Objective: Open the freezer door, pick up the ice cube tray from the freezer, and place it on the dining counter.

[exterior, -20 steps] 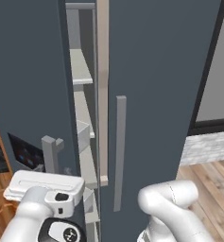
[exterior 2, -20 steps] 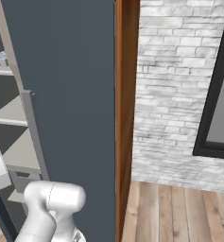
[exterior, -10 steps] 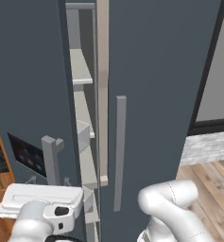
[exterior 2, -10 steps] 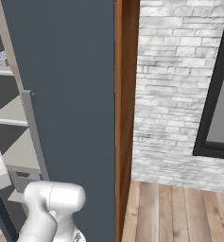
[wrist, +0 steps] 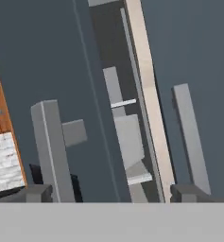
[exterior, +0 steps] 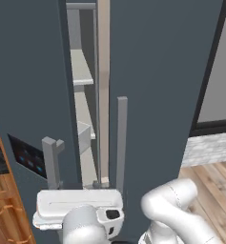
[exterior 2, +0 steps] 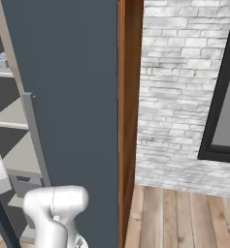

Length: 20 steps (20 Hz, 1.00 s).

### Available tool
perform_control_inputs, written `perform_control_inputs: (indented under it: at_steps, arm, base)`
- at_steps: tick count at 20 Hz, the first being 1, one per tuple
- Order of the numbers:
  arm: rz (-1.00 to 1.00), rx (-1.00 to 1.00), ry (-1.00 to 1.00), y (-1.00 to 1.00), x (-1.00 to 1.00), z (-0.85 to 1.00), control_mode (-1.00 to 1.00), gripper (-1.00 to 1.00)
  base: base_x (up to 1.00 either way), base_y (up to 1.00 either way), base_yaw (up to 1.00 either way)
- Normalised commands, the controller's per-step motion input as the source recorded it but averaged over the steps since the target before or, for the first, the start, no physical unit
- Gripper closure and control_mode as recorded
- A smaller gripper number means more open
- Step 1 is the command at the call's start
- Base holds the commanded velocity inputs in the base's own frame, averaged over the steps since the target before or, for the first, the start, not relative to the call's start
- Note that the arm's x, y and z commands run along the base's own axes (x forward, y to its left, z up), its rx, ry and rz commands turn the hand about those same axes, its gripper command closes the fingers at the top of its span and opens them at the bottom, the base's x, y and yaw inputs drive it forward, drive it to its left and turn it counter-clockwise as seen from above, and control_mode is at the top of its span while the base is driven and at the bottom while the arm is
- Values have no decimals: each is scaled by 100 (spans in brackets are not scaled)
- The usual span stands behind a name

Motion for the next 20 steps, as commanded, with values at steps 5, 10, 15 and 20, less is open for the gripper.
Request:
perform_control_inputs:
  at_steps: [5,10,15,20]
  arm:
    - [37,17,0,-100,0,30,-100,-100]
    - [44,15,-1,-99,0,19,-100,-100]
    - [56,14,-3,-83,5,2,-100,-100]
    - [58,12,-4,-62,26,0,-100,-100]
  base:
    - [0,0,0]
    - [0,0,0]
    - [0,0,0]
    - [0,0,0]
